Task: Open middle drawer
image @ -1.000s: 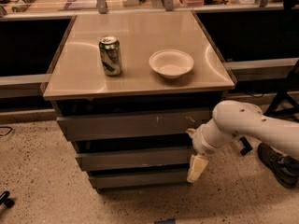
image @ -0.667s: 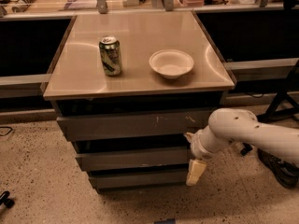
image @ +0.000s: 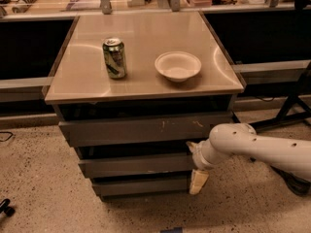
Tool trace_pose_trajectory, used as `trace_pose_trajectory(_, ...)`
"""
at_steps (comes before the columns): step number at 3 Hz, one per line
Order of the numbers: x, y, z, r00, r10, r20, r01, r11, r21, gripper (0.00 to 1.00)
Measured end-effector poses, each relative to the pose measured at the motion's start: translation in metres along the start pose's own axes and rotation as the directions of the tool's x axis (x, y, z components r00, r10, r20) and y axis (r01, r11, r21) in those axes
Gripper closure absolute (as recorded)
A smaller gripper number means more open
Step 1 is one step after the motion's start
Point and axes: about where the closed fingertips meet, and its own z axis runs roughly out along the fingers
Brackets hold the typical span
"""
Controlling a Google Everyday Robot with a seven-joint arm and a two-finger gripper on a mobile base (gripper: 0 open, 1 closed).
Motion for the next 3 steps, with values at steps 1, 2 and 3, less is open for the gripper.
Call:
trace_pose_trajectory(1,0.007,-0.005,0.018,1.0,0.0,0.001,0.0,1.0,0.006,0.0)
trace_pose_trajectory(2,0.012,-0.01,0.038,1.0,0.001,0.021,-0.001,1.0,0.004,0.0)
trace_pose_trajectory(3,0.012,-0.018,0.057,0.999,-0.012,0.052,0.012,0.9999,0.003,0.0)
